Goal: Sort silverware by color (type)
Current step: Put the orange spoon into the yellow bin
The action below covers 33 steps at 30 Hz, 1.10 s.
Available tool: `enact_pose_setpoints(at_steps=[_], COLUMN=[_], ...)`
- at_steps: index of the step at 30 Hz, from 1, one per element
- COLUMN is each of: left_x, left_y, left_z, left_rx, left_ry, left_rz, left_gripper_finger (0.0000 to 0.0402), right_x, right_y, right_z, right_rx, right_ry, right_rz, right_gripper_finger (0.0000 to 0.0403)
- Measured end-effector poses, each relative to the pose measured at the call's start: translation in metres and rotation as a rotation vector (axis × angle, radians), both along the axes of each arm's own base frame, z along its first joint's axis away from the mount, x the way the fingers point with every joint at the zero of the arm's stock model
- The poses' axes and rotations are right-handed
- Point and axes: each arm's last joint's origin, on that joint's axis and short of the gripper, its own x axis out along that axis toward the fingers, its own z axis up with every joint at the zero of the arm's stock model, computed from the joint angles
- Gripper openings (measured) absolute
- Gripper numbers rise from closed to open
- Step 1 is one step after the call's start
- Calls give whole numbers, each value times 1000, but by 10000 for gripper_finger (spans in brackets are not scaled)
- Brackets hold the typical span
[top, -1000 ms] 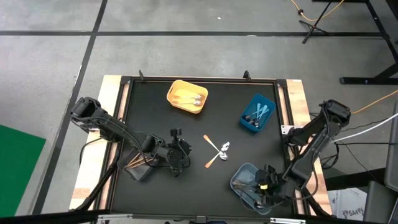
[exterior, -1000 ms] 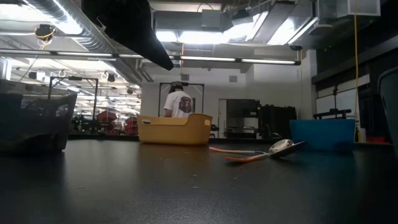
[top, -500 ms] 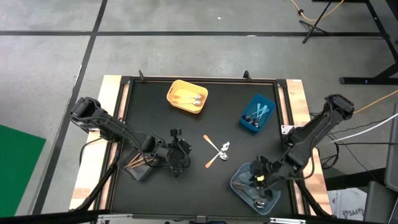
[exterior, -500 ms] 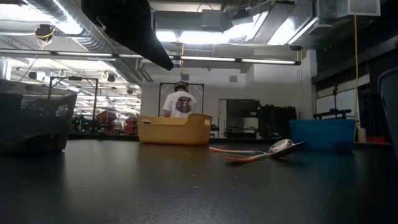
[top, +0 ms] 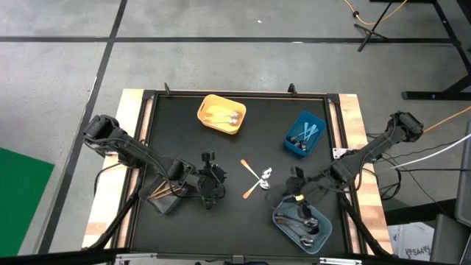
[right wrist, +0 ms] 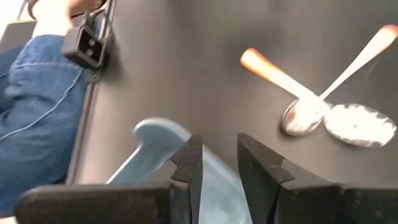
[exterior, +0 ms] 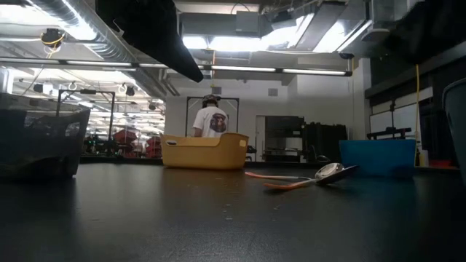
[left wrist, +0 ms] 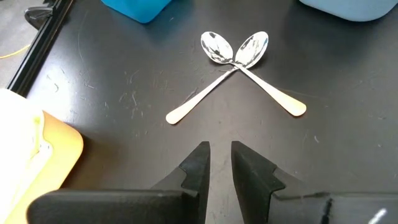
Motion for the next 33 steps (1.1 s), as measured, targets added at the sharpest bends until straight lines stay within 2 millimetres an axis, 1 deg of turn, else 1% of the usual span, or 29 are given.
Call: enact_pose_setpoints(at_steps=[10, 13, 16, 20, 23, 27, 33], left_x=[0, 0, 0, 0, 0, 0, 0], left_y=[0, 0, 0, 0, 0, 0, 0], left_z=[0, 0, 0, 0, 0, 0, 0], left_rx=[0, 0, 0, 0, 0, 3, 3], left_ry=[0, 0, 0, 0, 0, -1, -1], left_rz=[0, 0, 0, 0, 0, 3, 3], left_gripper_finger=[60, 60, 60, 60, 60, 60, 60], right_x=[31, 38, 43, 52, 62, 76, 89], right_y=[-38, -51, -61, -68, -68, -64, -61], right_z=[10, 11, 8, -3, -12, -26, -54], right_rx=[-165, -174, -175, -204, -214, -240, -266], right_ry=[-189, -207, -194, -163, -161, -180, -114], right_rz=[44, 57, 75, 111, 150, 197, 224], right_gripper_finger=[89, 89, 89, 89, 89, 89, 89])
